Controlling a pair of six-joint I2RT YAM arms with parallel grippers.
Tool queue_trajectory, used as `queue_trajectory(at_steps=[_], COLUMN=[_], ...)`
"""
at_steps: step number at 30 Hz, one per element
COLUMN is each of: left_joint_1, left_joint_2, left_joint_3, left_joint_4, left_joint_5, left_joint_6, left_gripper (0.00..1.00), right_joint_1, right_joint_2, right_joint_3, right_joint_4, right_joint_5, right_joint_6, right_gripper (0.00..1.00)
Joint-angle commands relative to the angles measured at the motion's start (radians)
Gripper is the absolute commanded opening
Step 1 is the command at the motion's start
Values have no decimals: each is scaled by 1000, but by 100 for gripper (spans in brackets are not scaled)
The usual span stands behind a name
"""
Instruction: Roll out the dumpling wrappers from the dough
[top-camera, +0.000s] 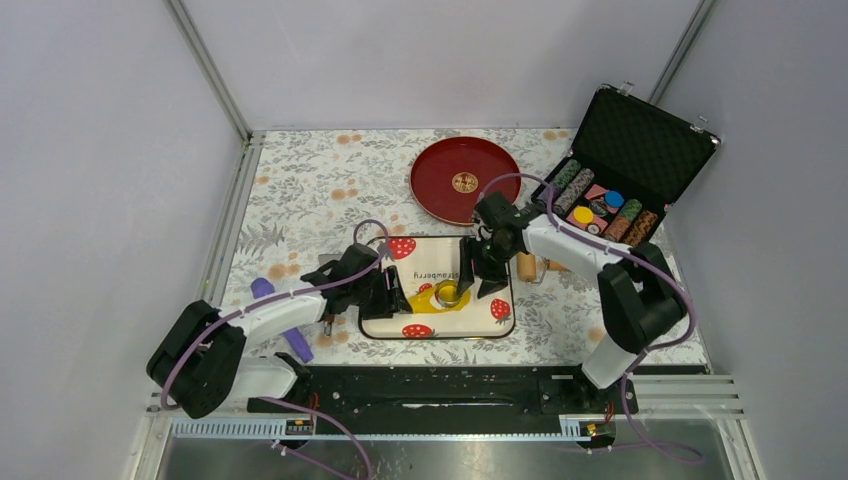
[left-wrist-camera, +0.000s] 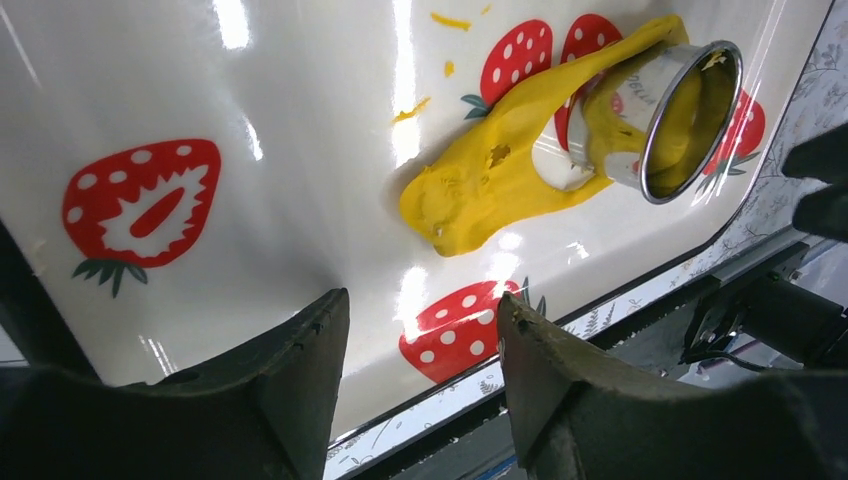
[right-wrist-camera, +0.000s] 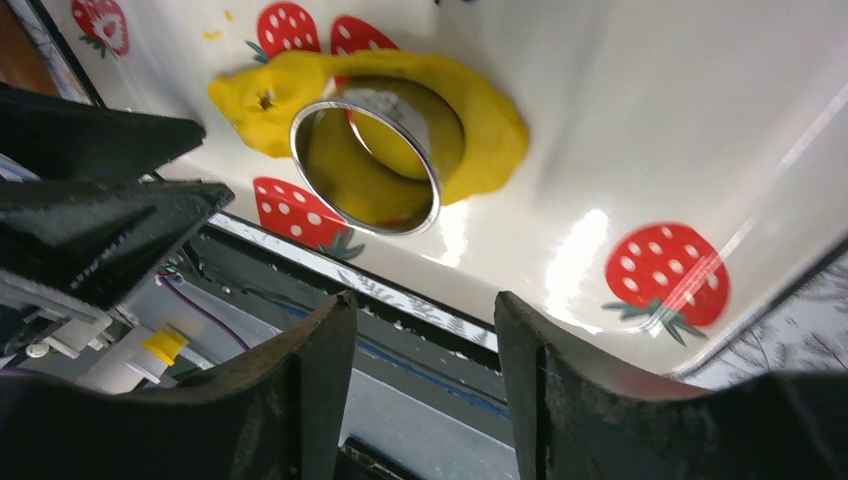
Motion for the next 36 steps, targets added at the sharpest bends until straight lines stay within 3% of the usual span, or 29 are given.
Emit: queue_trajectory(at_steps=[1, 15, 26, 36], left_joint_1=[5, 5, 5, 4], left_joint_2=[-79, -140, -113, -105], left_joint_3=[-65, -140, -170, -199], left_joint_4=[74, 156, 208, 256], left_joint_5=[-26, 7, 14, 18], left_joint_6=[5, -1, -7, -19], left_gripper=[56, 57, 57, 58], right_joint_1=[29, 37, 39, 38], right_joint_2=[71, 212, 193, 98], right_joint_3=[80, 106, 131, 149], right_joint_4=[35, 52, 28, -59], right_joint_5=[-32, -12, -12, 31], right_joint_6=[52, 52, 57, 41], right_gripper=[58, 32, 2, 0])
